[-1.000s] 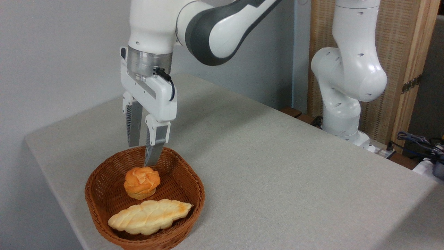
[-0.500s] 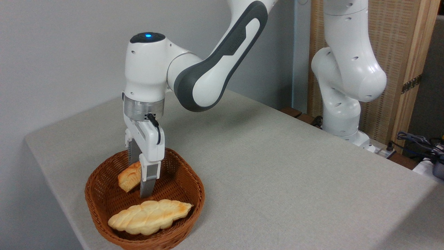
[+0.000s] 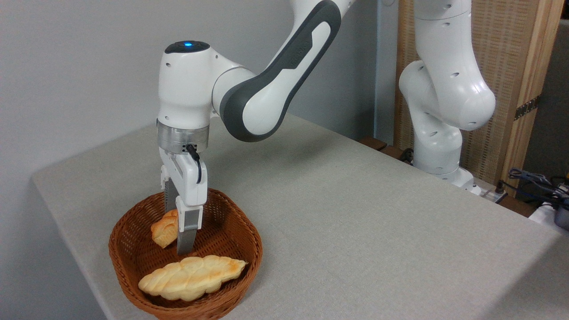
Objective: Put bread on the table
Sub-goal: 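Close the gripper on the round orange bun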
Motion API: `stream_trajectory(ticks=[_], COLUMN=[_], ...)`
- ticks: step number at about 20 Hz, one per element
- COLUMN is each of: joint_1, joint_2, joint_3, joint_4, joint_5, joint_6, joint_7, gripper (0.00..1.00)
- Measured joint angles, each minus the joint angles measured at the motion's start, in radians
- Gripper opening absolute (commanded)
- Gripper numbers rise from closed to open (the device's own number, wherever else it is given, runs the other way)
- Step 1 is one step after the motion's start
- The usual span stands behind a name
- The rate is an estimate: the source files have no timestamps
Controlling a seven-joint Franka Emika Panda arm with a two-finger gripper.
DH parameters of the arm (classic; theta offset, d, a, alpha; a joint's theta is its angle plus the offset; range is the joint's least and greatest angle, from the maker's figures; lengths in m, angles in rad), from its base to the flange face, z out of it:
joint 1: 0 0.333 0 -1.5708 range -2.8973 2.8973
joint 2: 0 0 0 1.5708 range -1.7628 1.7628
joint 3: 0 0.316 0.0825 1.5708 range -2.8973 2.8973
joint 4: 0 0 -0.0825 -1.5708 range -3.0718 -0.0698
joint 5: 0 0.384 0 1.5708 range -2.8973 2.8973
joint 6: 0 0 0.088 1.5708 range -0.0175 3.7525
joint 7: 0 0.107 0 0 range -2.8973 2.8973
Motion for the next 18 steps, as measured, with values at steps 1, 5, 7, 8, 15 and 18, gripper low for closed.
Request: stream_trajectory(ticks=[1, 5, 7, 8, 15, 18], joint_1=[0.0, 0.0, 0.0, 0.0, 0.009, 0.009], joint_2=[0.0, 0.0, 0.0, 0.0, -0.012, -0.016], joint_3=[0.0, 0.0, 0.0, 0.0, 0.008, 0.008], joint_4=[0.001, 0.003, 0.004, 0.005, 0.008, 0.009], joint_5=[0.0, 0.0, 0.0, 0.0, 0.0, 0.0], joint_6=[0.0, 0.0, 0.0, 0.0, 0.0, 0.0], joint_7=[0.005, 0.008, 0.008, 0.008, 0.008, 0.008], gripper=[0.27, 0.26, 0.23, 0.19, 0.12, 0.08])
